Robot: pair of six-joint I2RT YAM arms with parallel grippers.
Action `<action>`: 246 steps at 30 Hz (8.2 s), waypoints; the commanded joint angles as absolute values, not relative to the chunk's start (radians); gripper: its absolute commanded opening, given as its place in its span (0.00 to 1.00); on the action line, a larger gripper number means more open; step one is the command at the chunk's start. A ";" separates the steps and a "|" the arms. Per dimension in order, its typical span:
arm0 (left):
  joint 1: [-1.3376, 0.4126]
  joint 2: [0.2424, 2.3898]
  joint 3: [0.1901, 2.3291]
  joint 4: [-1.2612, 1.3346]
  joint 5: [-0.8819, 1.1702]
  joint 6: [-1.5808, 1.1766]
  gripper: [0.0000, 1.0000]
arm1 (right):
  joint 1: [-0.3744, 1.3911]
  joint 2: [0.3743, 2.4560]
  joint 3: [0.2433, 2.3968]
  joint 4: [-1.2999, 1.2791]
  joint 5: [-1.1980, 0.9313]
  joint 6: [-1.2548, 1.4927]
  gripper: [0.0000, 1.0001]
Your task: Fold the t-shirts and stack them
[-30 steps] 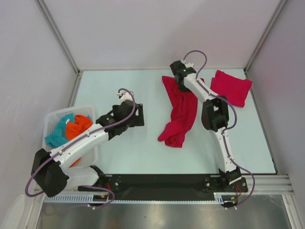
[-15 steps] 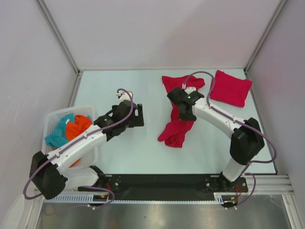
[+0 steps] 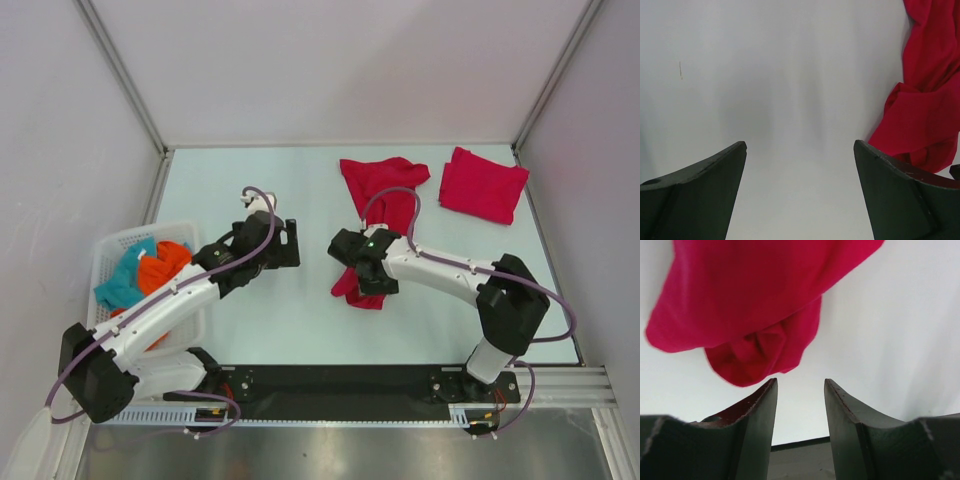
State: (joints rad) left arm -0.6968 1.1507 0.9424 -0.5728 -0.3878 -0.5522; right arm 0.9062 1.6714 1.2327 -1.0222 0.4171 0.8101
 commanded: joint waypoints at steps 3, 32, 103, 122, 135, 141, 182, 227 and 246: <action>-0.687 1.138 0.939 -0.571 -0.383 -0.568 0.94 | 0.931 1.646 1.293 -1.045 0.453 0.856 0.48; -0.687 1.117 0.930 -0.554 -0.376 -0.554 0.94 | 1.020 1.700 1.328 -1.080 0.515 0.919 0.00; -0.661 1.098 0.957 -0.575 -0.379 -0.494 0.96 | 0.588 2.221 1.693 -0.865 0.495 0.766 0.38; -0.641 1.100 0.934 -0.555 -0.341 -0.497 0.96 | 0.567 2.156 1.812 -0.979 0.626 0.752 0.42; -0.641 1.103 0.904 -0.532 -0.311 -0.511 0.96 | 0.790 1.948 1.794 -1.164 0.735 0.799 0.44; -0.641 1.097 0.896 -0.529 -0.314 -0.506 0.96 | 0.824 1.893 1.563 -1.101 0.667 0.884 0.44; -0.643 1.117 0.881 -0.506 -0.305 -0.503 0.96 | 1.011 1.750 1.348 -1.143 0.664 0.983 0.00; -0.641 1.140 0.891 -0.497 -0.291 -0.500 0.96 | 1.031 1.827 1.416 -1.193 0.709 1.005 0.34; -0.641 1.140 0.896 -0.494 -0.290 -0.495 0.96 | 1.011 1.865 1.341 -1.126 0.687 0.997 0.35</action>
State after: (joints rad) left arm -0.6491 1.1446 0.8780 -0.5217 -0.3012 -0.5137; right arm 1.0332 1.8576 1.3567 -1.1507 0.6643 0.9928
